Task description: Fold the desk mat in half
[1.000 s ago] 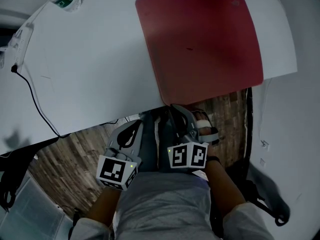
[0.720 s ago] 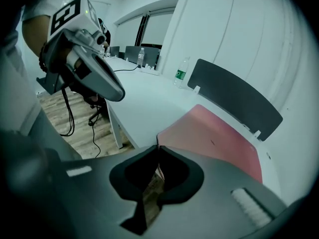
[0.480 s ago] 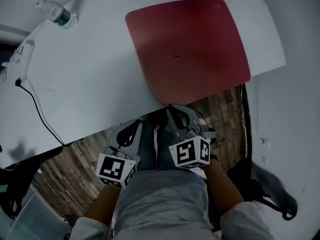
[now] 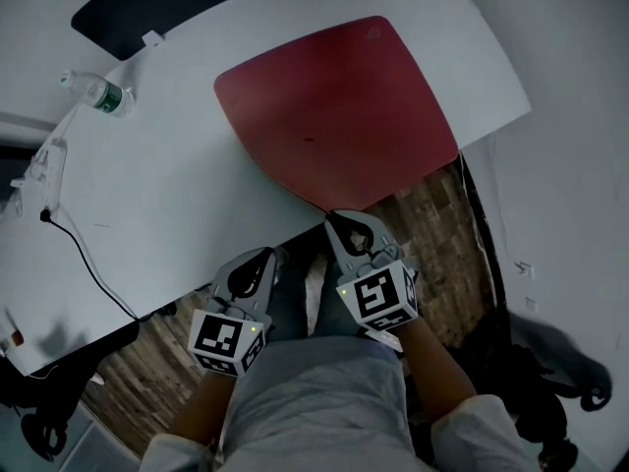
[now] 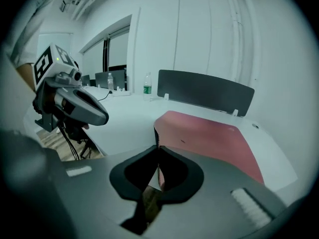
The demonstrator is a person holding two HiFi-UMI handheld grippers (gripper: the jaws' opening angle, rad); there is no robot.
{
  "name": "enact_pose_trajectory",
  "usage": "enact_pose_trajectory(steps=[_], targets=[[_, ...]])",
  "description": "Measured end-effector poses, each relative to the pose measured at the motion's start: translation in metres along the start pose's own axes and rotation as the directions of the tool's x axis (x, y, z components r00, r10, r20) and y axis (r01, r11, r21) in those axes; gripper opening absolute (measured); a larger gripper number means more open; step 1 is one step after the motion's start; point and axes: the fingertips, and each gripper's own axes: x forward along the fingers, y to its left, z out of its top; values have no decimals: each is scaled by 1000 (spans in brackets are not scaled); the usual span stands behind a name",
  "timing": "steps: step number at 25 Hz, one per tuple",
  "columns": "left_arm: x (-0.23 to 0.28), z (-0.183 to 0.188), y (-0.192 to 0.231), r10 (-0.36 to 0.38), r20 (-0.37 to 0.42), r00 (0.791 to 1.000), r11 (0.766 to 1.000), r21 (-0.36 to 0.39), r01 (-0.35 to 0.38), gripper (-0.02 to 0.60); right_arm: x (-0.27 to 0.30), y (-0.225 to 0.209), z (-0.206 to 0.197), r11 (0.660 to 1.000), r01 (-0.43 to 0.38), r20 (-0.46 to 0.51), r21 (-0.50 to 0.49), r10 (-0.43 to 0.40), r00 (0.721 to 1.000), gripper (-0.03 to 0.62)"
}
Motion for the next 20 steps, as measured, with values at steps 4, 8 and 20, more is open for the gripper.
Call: enact_pose_trajectory(steps=[4,8,20], targets=[[15,16,-10,11,5,1000,1000,18,-11,18,-13,-26,-1,999,9,24,49,-11,1000,18],[33,28,-23,18,4,1000,1000,4,-18,18,-22,-54,-3,998,10,37,61,-13,999,18],[88,68,-66,15,5,1000,999,44,-15,18,-45,-132,-26,987,23,64,157,-33,997,18]])
